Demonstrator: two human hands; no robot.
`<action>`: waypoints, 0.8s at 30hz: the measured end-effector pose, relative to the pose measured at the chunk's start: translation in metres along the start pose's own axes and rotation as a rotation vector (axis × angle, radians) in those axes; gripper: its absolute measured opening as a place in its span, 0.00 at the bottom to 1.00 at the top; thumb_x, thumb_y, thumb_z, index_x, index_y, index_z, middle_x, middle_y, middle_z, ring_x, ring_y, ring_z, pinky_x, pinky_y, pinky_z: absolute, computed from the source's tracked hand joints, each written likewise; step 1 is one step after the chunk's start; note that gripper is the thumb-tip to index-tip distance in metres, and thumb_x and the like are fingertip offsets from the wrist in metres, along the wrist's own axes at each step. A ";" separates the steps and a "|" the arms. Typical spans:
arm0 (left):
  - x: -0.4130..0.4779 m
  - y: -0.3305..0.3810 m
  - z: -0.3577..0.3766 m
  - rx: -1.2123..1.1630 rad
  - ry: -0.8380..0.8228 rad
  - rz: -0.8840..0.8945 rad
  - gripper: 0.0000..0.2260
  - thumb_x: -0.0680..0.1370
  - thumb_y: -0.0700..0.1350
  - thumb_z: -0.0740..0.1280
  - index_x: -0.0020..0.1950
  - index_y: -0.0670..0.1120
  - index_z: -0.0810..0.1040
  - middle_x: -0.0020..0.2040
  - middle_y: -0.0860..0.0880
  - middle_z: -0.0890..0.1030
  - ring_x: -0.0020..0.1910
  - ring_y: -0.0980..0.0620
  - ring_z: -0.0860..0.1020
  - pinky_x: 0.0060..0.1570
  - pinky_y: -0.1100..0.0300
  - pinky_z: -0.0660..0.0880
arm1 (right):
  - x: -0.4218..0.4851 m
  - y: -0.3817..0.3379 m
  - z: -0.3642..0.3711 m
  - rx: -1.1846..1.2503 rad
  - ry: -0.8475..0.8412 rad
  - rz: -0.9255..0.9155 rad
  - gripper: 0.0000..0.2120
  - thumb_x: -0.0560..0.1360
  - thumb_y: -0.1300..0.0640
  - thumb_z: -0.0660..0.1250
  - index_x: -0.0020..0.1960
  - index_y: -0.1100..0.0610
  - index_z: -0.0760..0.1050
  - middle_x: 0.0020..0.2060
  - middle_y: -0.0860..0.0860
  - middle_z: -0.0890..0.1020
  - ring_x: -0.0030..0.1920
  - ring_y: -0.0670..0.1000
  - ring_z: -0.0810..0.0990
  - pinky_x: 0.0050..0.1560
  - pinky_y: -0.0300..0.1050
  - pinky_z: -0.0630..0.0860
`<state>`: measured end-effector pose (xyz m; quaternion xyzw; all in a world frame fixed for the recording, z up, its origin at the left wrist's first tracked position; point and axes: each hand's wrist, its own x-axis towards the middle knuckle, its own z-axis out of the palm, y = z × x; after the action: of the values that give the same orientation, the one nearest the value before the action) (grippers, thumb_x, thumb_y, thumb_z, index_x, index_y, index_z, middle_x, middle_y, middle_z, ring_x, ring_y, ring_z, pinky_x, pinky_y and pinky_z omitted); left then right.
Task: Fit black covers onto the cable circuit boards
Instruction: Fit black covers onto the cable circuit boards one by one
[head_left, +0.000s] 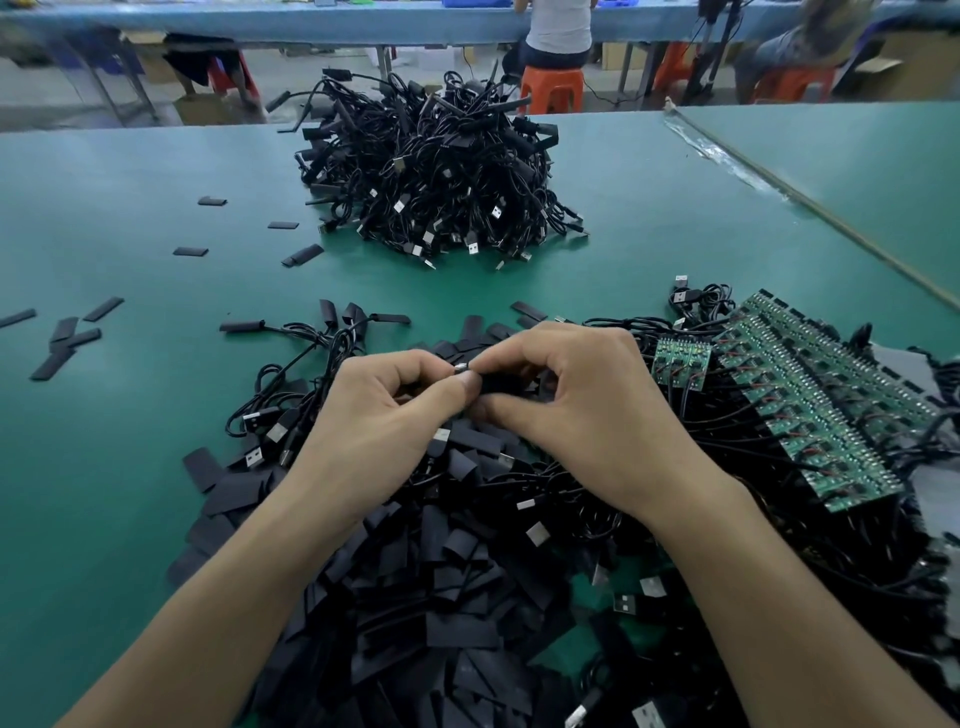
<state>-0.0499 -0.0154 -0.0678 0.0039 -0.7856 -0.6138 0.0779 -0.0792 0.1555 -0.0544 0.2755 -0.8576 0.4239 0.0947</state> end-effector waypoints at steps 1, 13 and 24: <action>0.000 0.001 0.000 -0.004 0.001 -0.001 0.10 0.78 0.41 0.70 0.36 0.44 0.82 0.21 0.59 0.71 0.19 0.63 0.67 0.23 0.75 0.61 | 0.000 0.000 0.000 -0.001 -0.001 -0.003 0.10 0.70 0.54 0.78 0.51 0.47 0.85 0.43 0.43 0.84 0.46 0.41 0.81 0.50 0.39 0.76; -0.001 0.003 0.002 -0.022 0.019 0.009 0.12 0.79 0.44 0.68 0.36 0.46 0.82 0.20 0.58 0.70 0.19 0.63 0.66 0.22 0.75 0.61 | 0.001 0.005 0.000 0.027 -0.016 -0.032 0.09 0.70 0.56 0.78 0.50 0.48 0.86 0.40 0.43 0.84 0.43 0.41 0.81 0.44 0.31 0.74; 0.002 0.001 -0.003 -0.058 0.014 0.027 0.14 0.84 0.44 0.61 0.47 0.54 0.84 0.31 0.54 0.77 0.22 0.59 0.66 0.22 0.70 0.63 | 0.004 0.009 -0.005 -0.025 0.065 0.018 0.07 0.72 0.56 0.77 0.49 0.50 0.86 0.39 0.41 0.84 0.41 0.40 0.81 0.43 0.33 0.75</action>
<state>-0.0512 -0.0183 -0.0654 -0.0044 -0.7669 -0.6352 0.0918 -0.0877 0.1626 -0.0562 0.2528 -0.8617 0.4228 0.1219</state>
